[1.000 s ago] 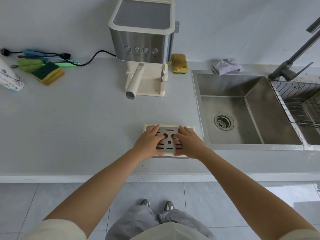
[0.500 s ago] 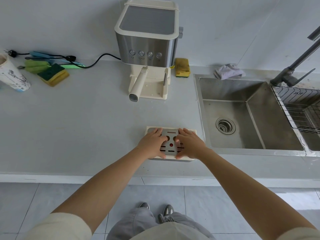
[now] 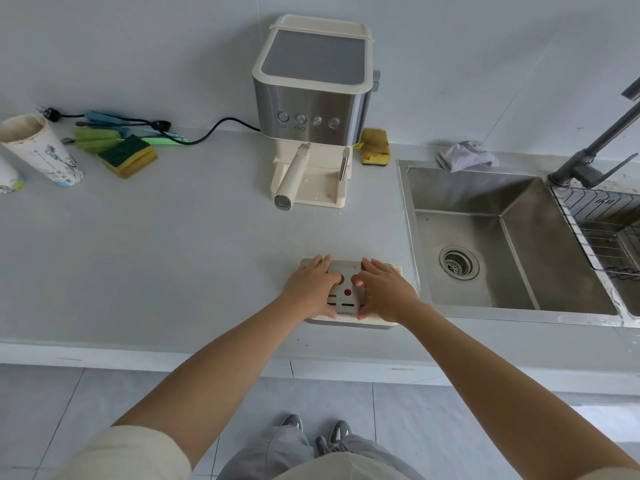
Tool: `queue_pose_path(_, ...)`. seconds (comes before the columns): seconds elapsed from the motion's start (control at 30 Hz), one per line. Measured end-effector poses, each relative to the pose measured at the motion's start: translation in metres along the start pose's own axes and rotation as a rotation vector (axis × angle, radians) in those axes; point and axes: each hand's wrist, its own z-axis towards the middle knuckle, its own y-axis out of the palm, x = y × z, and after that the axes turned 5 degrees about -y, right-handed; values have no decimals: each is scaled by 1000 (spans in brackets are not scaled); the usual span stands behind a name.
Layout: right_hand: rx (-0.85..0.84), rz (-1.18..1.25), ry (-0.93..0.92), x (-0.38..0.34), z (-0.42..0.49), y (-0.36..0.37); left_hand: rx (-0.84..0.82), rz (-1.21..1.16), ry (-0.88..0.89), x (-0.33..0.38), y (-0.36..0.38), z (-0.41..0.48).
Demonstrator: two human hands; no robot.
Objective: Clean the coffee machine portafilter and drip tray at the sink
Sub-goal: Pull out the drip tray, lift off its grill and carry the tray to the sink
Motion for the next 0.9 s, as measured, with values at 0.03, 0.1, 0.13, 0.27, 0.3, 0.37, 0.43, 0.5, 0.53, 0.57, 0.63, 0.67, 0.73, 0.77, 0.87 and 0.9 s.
queue_pose_path(0.03,10,1,-9,-3,3,-1,5,-6,-4,-5,-3,-2)
queue_pose_path(0.1,28,1,-36,-12,10,-2,10,-20,-20,-17,-8,-7)
queue_pose_path(0.13,32,1,-49,-17,14,-3,12,-25,-29,-24,-11,-9)
queue_pose_path(0.27,17,-2,-112,-46,34,-4,19,-21,-70,-58,-21,-24)
queue_pose_path(0.3,17,-5,-129,-54,39,-4,19,-25,-88,-68,-22,-28)
queue_pose_path(0.37,25,-12,-166,-71,49,-3,21,-34,-127,-87,-23,-37)
queue_pose_path(0.43,19,-7,-189,-87,59,-2,19,-38,-154,-105,-24,-45)
queue_pose_path(0.5,7,-3,-206,-103,67,0,9,-36,-173,-119,-22,-52)
queue_pose_path(0.53,4,-2,-213,-109,71,3,5,-32,-181,-126,-21,-55)
queue_pose_path(0.57,2,1,-216,-114,74,6,0,-29,-188,-131,-19,-57)
queue_pose_path(0.63,-7,7,-215,-123,78,14,-15,-29,-202,-141,-14,-61)
queue_pose_path(0.67,-14,5,-215,-126,80,19,-24,-31,-207,-145,-11,-62)
queue_pose_path(0.73,-31,-6,-216,-131,83,28,-38,-40,-203,-151,-4,-63)
queue_pose_path(0.77,-41,-10,-215,-133,84,32,-45,-42,-197,-153,-1,-64)
queue_pose_path(0.87,-75,-21,-203,-134,89,41,-71,-25,-186,-158,7,-63)
queue_pose_path(0.9,-84,-27,-199,-135,90,43,-79,-21,-188,-159,9,-63)
